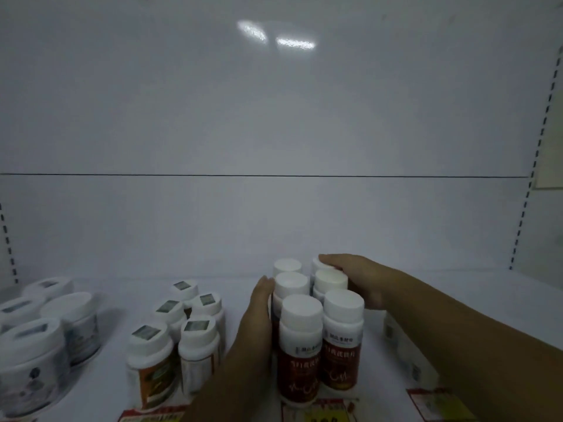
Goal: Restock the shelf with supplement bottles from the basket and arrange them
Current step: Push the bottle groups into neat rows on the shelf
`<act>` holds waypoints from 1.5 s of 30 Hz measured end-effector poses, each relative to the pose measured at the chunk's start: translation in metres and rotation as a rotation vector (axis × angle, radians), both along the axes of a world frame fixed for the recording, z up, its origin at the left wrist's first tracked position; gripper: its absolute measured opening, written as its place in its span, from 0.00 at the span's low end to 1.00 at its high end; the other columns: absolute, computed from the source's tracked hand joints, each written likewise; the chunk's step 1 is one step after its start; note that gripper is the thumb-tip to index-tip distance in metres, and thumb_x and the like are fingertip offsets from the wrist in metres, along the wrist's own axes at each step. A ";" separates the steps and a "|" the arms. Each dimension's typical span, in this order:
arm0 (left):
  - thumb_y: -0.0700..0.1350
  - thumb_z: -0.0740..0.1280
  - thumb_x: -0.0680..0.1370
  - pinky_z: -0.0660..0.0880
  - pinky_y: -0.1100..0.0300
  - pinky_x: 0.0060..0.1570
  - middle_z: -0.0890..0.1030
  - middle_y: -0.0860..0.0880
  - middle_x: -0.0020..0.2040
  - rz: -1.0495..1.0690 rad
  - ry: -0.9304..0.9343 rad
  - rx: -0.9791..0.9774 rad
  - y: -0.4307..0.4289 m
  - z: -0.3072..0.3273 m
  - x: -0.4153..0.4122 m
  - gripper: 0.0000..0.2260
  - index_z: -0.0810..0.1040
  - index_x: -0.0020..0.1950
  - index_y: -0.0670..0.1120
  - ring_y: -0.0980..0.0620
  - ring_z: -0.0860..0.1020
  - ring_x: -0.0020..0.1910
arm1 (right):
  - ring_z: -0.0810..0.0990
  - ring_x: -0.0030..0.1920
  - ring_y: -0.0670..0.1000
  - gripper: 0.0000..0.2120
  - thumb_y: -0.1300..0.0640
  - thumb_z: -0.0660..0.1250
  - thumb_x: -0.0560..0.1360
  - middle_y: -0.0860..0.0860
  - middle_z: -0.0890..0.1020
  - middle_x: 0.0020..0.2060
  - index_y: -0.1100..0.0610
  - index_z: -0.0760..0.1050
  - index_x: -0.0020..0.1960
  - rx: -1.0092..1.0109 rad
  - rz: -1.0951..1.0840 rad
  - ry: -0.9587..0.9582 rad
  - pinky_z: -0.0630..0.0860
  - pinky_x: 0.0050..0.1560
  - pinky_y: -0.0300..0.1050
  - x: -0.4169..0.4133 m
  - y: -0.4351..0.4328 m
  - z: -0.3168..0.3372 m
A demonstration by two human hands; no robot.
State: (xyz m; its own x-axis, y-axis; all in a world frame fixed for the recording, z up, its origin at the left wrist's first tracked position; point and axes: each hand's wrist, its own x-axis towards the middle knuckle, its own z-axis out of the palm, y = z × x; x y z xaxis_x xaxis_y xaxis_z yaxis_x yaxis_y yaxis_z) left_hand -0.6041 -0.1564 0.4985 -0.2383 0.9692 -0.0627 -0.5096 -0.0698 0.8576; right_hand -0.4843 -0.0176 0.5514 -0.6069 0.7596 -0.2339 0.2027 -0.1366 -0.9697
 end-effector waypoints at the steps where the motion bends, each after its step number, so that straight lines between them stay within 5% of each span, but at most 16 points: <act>1: 0.58 0.56 0.78 0.81 0.59 0.36 0.86 0.46 0.48 0.003 0.017 0.031 0.003 -0.001 -0.002 0.21 0.84 0.51 0.46 0.48 0.85 0.44 | 0.79 0.54 0.57 0.21 0.47 0.64 0.74 0.59 0.81 0.55 0.62 0.74 0.60 0.019 0.001 -0.014 0.75 0.58 0.52 -0.002 -0.002 0.000; 4: 0.51 0.55 0.80 0.80 0.54 0.44 0.82 0.43 0.48 0.127 0.148 0.084 0.011 -0.004 -0.008 0.15 0.79 0.52 0.45 0.48 0.83 0.45 | 0.81 0.51 0.57 0.19 0.48 0.63 0.76 0.60 0.82 0.54 0.62 0.75 0.58 0.046 -0.004 -0.028 0.77 0.49 0.48 -0.006 -0.007 0.002; 6: 0.51 0.55 0.80 0.79 0.58 0.38 0.83 0.46 0.45 0.130 0.157 0.100 0.010 -0.004 -0.006 0.15 0.79 0.52 0.44 0.53 0.83 0.39 | 0.81 0.50 0.56 0.18 0.48 0.62 0.76 0.59 0.82 0.53 0.61 0.75 0.57 0.045 0.001 -0.044 0.78 0.47 0.48 -0.006 -0.012 0.002; 8: 0.53 0.56 0.80 0.80 0.59 0.34 0.86 0.45 0.43 -0.003 0.003 0.074 0.005 -0.002 -0.003 0.18 0.80 0.54 0.43 0.50 0.85 0.37 | 0.81 0.52 0.57 0.19 0.47 0.62 0.76 0.58 0.82 0.54 0.61 0.75 0.57 0.051 -0.003 -0.069 0.77 0.51 0.49 -0.004 -0.016 0.002; 11: 0.57 0.55 0.79 0.81 0.54 0.44 0.85 0.42 0.49 -0.115 -0.150 0.075 0.000 0.003 0.004 0.22 0.78 0.59 0.42 0.45 0.84 0.43 | 0.80 0.57 0.58 0.20 0.46 0.62 0.76 0.59 0.82 0.55 0.60 0.75 0.59 0.058 -0.014 -0.091 0.76 0.59 0.52 -0.001 -0.019 0.002; 15: 0.56 0.56 0.77 0.80 0.57 0.28 0.87 0.43 0.42 -0.116 -0.109 0.106 -0.004 0.002 0.005 0.23 0.86 0.44 0.44 0.47 0.85 0.37 | 0.78 0.59 0.58 0.21 0.45 0.61 0.76 0.59 0.81 0.57 0.59 0.74 0.60 0.055 -0.033 -0.083 0.72 0.64 0.56 0.003 -0.025 0.001; 21: 0.62 0.55 0.75 0.81 0.57 0.38 0.86 0.46 0.50 -0.028 0.008 0.075 -0.004 -0.002 0.000 0.21 0.85 0.46 0.54 0.48 0.84 0.46 | 0.81 0.47 0.53 0.17 0.43 0.57 0.77 0.54 0.81 0.47 0.57 0.73 0.46 -0.001 -0.061 0.071 0.77 0.45 0.46 0.008 -0.036 0.004; 25: 0.61 0.56 0.76 0.74 0.49 0.58 0.84 0.47 0.57 0.143 0.131 0.067 -0.009 0.006 0.004 0.21 0.81 0.57 0.52 0.47 0.82 0.55 | 0.68 0.68 0.56 0.28 0.40 0.54 0.77 0.56 0.68 0.70 0.59 0.63 0.70 0.198 -0.152 -0.020 0.63 0.70 0.52 0.015 -0.049 0.016; 28: 0.57 0.54 0.79 0.60 0.53 0.72 0.68 0.61 0.70 0.495 0.415 0.183 -0.026 0.019 0.015 0.18 0.67 0.69 0.59 0.57 0.66 0.70 | 0.64 0.70 0.51 0.27 0.42 0.55 0.77 0.49 0.62 0.74 0.50 0.58 0.73 0.549 -0.335 -0.001 0.61 0.65 0.48 0.028 -0.066 0.036; 31: 0.58 0.56 0.77 0.59 0.77 0.63 0.65 0.75 0.63 0.633 0.735 0.342 -0.059 0.042 0.019 0.13 0.65 0.62 0.68 0.74 0.62 0.67 | 0.66 0.60 0.42 0.20 0.42 0.57 0.76 0.42 0.70 0.66 0.41 0.64 0.67 0.791 -0.386 0.258 0.62 0.56 0.42 0.037 -0.101 0.065; 33: 0.57 0.56 0.77 0.60 0.85 0.56 0.68 0.77 0.60 0.735 0.862 0.387 -0.082 0.057 0.008 0.13 0.68 0.61 0.66 0.79 0.63 0.63 | 0.67 0.60 0.39 0.19 0.39 0.59 0.73 0.35 0.70 0.61 0.36 0.66 0.63 0.846 -0.285 0.434 0.63 0.55 0.38 0.036 -0.133 0.075; 35: 0.54 0.57 0.79 0.64 0.81 0.58 0.72 0.72 0.61 0.850 0.905 0.396 -0.101 0.066 -0.014 0.12 0.72 0.61 0.63 0.76 0.67 0.62 | 0.65 0.64 0.35 0.20 0.36 0.57 0.68 0.29 0.66 0.61 0.30 0.64 0.60 0.866 -0.138 0.481 0.65 0.58 0.36 0.026 -0.167 0.072; 38: 0.51 0.55 0.80 0.64 0.65 0.65 0.73 0.63 0.65 0.882 0.858 0.297 -0.115 0.059 -0.051 0.13 0.72 0.62 0.61 0.65 0.69 0.65 | 0.52 0.66 0.30 0.20 0.32 0.53 0.69 0.23 0.52 0.63 0.26 0.56 0.61 0.828 0.074 0.340 0.53 0.67 0.36 -0.005 -0.205 0.041; 41: 0.55 0.57 0.78 0.60 0.57 0.67 0.70 0.60 0.66 0.805 0.723 0.102 -0.116 0.024 -0.083 0.12 0.71 0.61 0.62 0.59 0.66 0.67 | 0.57 0.65 0.35 0.21 0.42 0.55 0.76 0.32 0.59 0.66 0.37 0.58 0.68 0.611 0.120 0.266 0.56 0.63 0.35 -0.049 -0.208 0.017; 45: 0.68 0.59 0.70 0.66 0.48 0.69 0.73 0.55 0.69 0.355 0.382 -0.035 -0.109 -0.007 -0.119 0.28 0.72 0.67 0.57 0.51 0.72 0.67 | 0.65 0.65 0.47 0.19 0.59 0.51 0.81 0.54 0.66 0.70 0.60 0.60 0.71 0.539 0.043 0.284 0.59 0.63 0.36 -0.089 -0.182 -0.010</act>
